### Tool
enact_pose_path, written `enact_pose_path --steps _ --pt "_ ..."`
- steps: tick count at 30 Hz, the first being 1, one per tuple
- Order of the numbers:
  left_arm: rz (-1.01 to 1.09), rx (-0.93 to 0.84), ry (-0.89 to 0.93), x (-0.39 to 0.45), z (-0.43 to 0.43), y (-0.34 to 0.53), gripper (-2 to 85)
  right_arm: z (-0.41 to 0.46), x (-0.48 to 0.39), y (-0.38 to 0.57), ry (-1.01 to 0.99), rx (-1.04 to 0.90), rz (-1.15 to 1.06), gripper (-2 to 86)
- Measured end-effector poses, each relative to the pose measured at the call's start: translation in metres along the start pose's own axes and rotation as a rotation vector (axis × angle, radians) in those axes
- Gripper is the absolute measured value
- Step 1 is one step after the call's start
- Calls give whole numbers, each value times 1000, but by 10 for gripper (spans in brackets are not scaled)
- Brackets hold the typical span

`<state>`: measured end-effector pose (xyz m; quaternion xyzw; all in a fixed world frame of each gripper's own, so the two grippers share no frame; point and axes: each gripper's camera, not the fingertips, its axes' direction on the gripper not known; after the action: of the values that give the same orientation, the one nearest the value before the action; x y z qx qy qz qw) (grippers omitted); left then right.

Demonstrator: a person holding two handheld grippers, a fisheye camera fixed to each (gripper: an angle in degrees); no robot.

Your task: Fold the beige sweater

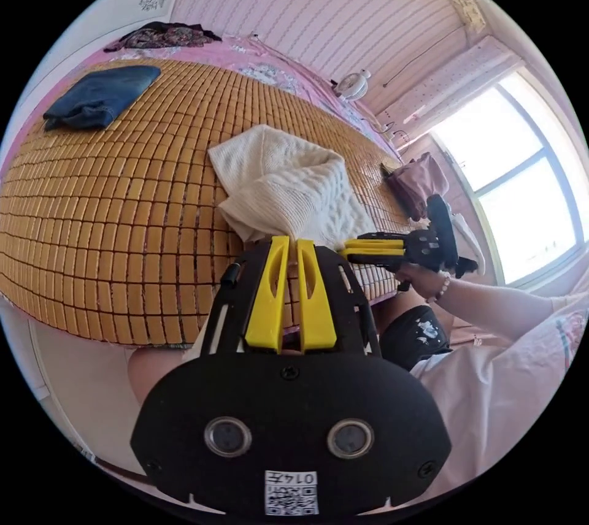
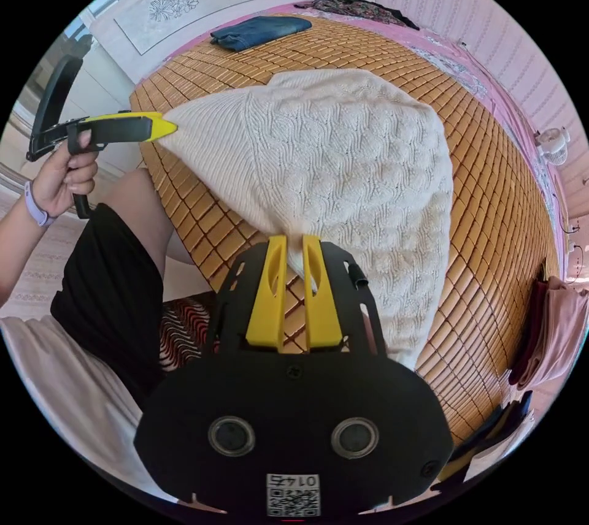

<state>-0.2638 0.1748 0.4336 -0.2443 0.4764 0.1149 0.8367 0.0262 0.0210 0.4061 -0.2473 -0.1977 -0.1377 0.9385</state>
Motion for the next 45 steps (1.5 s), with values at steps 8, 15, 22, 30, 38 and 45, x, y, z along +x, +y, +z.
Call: enact_pose_path --steps 8,15,22,30,38,45 --pt "354 438 6 92 -170 -69 -9 -179 -15 38 -36 640 -32 4" --pt "685 303 152 241 -98 -197 19 -254 42 115 -28 865 276 2" --pt "567 68 184 214 84 -128 76 -140 105 222 102 289 627 6" --pt "264 -193 -49 60 162 -3 73 -117 61 175 85 263 288 37" --pt "184 -347 -333 16 256 16 83 -48 29 50 177 -22 -1 69" --pt "304 -369 -457 19 298 26 58 -126 47 68 174 180 4 20"
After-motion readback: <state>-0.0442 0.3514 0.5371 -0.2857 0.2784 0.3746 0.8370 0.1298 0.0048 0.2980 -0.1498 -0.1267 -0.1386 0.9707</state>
